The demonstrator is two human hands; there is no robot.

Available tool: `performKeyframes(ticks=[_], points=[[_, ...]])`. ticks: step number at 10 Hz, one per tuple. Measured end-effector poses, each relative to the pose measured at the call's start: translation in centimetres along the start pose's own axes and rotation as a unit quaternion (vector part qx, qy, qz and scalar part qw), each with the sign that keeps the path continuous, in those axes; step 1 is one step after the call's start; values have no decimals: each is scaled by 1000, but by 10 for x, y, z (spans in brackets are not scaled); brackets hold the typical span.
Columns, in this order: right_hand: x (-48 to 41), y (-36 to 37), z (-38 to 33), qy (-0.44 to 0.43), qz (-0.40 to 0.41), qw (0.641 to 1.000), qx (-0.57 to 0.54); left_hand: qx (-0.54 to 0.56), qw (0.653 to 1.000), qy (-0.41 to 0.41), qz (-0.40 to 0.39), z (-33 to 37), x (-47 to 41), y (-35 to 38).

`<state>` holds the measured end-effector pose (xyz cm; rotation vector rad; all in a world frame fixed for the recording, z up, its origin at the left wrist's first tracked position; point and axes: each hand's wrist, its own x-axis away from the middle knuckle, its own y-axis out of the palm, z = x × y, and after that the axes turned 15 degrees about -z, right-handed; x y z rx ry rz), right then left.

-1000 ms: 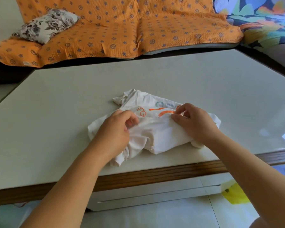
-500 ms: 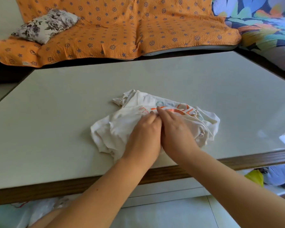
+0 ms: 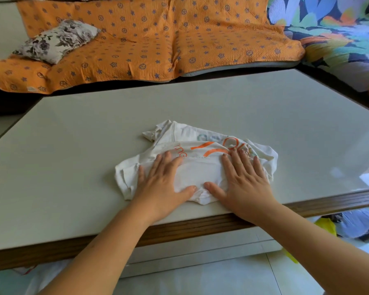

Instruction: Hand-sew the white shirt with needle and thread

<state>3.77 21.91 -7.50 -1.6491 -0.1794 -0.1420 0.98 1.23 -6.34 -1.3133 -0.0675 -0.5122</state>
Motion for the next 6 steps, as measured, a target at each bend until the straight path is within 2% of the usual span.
performKeyframes(ticks=[1,4,5,6], points=[[1,-2,1,-4,-9,1000,0,4,1000,13,-18,-6,0,-4],[-11,-16,3,-28,-97,995,-23,-30,990,-9,-139,2,-5,-34],[-14,-28,5,-37,-124,992,-16,-35,989,-7,-145,13,-6,-47],[-21,-68,6,-53,-169,984,-10,-16,993,17,-114,41,-5,-78]])
